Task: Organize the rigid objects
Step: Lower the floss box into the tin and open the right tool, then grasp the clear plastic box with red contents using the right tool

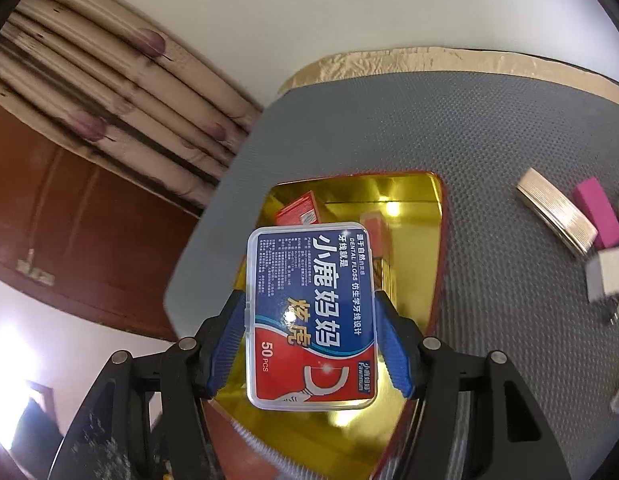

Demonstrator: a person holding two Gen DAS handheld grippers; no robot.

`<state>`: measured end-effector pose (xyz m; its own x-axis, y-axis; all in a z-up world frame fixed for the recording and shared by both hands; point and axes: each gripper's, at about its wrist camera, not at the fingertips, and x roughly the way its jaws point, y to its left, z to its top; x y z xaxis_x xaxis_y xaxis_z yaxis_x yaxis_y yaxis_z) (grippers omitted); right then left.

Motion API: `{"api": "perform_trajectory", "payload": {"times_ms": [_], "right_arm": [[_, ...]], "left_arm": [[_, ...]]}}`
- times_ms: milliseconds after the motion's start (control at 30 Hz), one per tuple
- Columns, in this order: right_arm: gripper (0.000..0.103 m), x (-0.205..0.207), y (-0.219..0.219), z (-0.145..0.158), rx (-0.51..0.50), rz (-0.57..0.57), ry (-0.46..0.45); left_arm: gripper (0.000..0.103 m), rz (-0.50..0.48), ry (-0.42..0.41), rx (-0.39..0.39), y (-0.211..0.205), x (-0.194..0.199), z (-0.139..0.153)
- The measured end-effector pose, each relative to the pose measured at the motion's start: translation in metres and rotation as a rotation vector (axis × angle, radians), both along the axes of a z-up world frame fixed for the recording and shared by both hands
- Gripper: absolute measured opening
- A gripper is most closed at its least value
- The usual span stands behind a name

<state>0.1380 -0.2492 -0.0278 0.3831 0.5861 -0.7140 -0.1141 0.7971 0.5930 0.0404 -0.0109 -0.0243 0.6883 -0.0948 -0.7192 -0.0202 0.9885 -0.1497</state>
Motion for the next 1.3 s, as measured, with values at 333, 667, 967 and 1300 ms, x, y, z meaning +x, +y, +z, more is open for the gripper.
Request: {"api": "perform_trajectory", "payload": {"times_ms": [333, 667, 967, 1300], "right_arm": [[0.062, 0.027, 0.01, -0.016, -0.061, -0.037, 0.021], [0.074, -0.047, -0.038, 0.013, -0.005, -0.07, -0.182], [0.076, -0.187, -0.176, -0.003, -0.406, 0.002, -0.256], [0.075, -0.136, -0.208, -0.008, -0.518, 0.311, -0.197]], "left_arm": [[0.069, -0.016, 0.029, 0.019, -0.005, 0.004, -0.013], [0.069, -0.048, 0.053, 0.026, -0.011, 0.008, -0.018], [0.069, -0.1, 0.056, 0.063, -0.035, -0.002, -0.017], [0.069, -0.099, 0.07, 0.124, -0.062, -0.021, -0.017]]}}
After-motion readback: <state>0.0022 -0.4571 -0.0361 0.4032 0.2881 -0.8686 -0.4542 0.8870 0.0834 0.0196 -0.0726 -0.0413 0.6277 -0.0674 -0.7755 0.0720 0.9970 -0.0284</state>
